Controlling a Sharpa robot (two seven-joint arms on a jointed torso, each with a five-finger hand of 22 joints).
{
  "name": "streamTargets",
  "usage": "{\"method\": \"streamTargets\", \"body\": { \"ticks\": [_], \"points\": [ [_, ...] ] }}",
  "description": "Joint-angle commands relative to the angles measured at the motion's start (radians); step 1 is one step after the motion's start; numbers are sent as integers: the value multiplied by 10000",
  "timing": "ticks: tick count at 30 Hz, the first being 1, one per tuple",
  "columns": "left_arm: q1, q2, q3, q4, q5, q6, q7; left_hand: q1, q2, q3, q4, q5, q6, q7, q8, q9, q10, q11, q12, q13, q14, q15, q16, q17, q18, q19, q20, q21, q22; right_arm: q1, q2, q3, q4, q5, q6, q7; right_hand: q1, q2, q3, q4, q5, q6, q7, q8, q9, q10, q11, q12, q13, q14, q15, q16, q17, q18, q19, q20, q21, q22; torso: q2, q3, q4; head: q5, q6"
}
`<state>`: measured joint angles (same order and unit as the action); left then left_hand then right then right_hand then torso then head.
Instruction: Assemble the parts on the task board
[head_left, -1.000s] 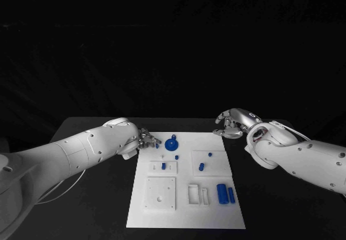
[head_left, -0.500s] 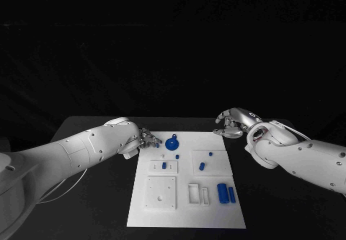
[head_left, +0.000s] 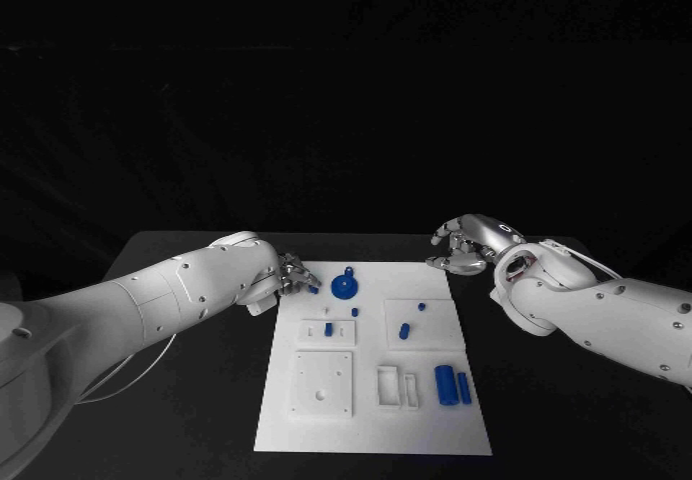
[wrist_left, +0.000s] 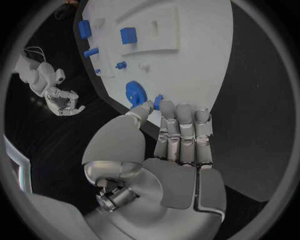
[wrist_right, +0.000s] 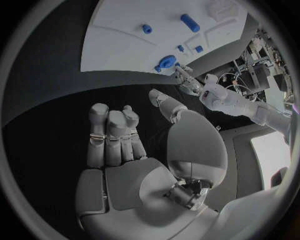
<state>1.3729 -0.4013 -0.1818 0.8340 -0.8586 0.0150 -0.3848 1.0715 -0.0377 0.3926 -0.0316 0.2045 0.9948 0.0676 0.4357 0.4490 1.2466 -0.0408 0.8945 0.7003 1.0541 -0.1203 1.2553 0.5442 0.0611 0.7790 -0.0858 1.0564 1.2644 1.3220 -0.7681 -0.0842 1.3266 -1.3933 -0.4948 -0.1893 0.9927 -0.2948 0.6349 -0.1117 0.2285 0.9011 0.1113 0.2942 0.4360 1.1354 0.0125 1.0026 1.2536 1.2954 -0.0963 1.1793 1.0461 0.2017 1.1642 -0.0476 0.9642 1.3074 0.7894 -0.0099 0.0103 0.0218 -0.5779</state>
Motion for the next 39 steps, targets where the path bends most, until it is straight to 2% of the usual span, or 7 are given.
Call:
{"method": "streamTargets", "body": {
  "ticks": [1,5,7,10,17,30,39],
  "points": [
    [-73,-11,-33,0,72,199,23,75,322,56,-249,29,141,-5,87,49,84,-27,-32,-18,-11,44,-29,17,-201,-56,-1221,-74,21,1,19,3,-5,-77,110,76,-76,28,-51,-4,59,201,135,27,-8,-83,-12,42,-12,75,-20,-68,14,601,36,-22,-68,116,-2,-3,1,-17,-25],
    [-77,-46,-33,9,116,100,9,66,375,79,-320,35,186,-15,105,56,101,-34,-33,-20,-4,50,-29,17,-204,-51,-1217,-77,25,0,24,3,-17,-76,108,76,-76,29,-51,-4,59,201,135,28,-8,-83,-12,42,-13,76,-20,-68,14,601,36,-22,-68,116,4,-6,1,-15,-31],
    [-81,-76,-32,39,167,38,7,282,348,599,-345,-968,475,-146,254,139,193,-88,-24,-26,72,36,2,27,-188,18,-1221,-79,13,0,25,3,-20,-74,108,78,-77,29,-51,-3,60,202,135,28,-8,-83,-12,42,-13,76,-20,-68,14,601,36,-22,-68,116,2,-7,2,-9,-36],
    [-88,-145,-32,116,206,-97,4,121,105,1358,-296,-996,811,-229,362,267,431,-214,-10,-44,261,11,50,39,-180,212,-1244,-15,57,0,27,3,-23,-65,110,83,-80,30,-51,2,71,207,135,30,-7,-83,-12,42,-14,76,-21,-69,15,601,36,-22,-70,116,-2,-8,4,-13,-41],
    [-89,-460,-25,548,536,-462,20,-304,64,1790,-656,-887,1083,-333,493,589,712,-317,67,-6,498,-69,160,88,-135,431,-1307,111,177,-1,31,3,-47,-35,100,95,-108,33,-52,36,148,223,130,37,-6,-82,-17,46,-22,81,-24,-77,21,601,42,-20,-76,119,-14,-4,5,8,-16],
    [-81,-1947,-41,3044,407,-2770,378,-753,-181,2238,-1203,-153,1520,-586,632,1227,1341,-581,255,164,1210,-426,354,150,0,1108,-1513,426,316,-1,-155,2,53,5,88,97,-150,38,-54,91,319,236,124,41,-8,-79,-22,55,-36,93,-30,-89,35,601,55,-23,-85,127,-51,8,91,34,-11],
    [-188,-2718,-190,4481,-31,-3361,485,-798,-220,2358,-1270,65,1623,-661,577,1377,1463,-674,340,291,1442,-610,419,187,59,1365,-1605,535,335,-1,-235,1,163,26,105,99,-160,37,-60,100,364,240,123,43,-8,-78,-24,58,-40,97,-32,-91,40,601,58,-24,-87,129,-61,15,114,81,-31]
  ]
}}
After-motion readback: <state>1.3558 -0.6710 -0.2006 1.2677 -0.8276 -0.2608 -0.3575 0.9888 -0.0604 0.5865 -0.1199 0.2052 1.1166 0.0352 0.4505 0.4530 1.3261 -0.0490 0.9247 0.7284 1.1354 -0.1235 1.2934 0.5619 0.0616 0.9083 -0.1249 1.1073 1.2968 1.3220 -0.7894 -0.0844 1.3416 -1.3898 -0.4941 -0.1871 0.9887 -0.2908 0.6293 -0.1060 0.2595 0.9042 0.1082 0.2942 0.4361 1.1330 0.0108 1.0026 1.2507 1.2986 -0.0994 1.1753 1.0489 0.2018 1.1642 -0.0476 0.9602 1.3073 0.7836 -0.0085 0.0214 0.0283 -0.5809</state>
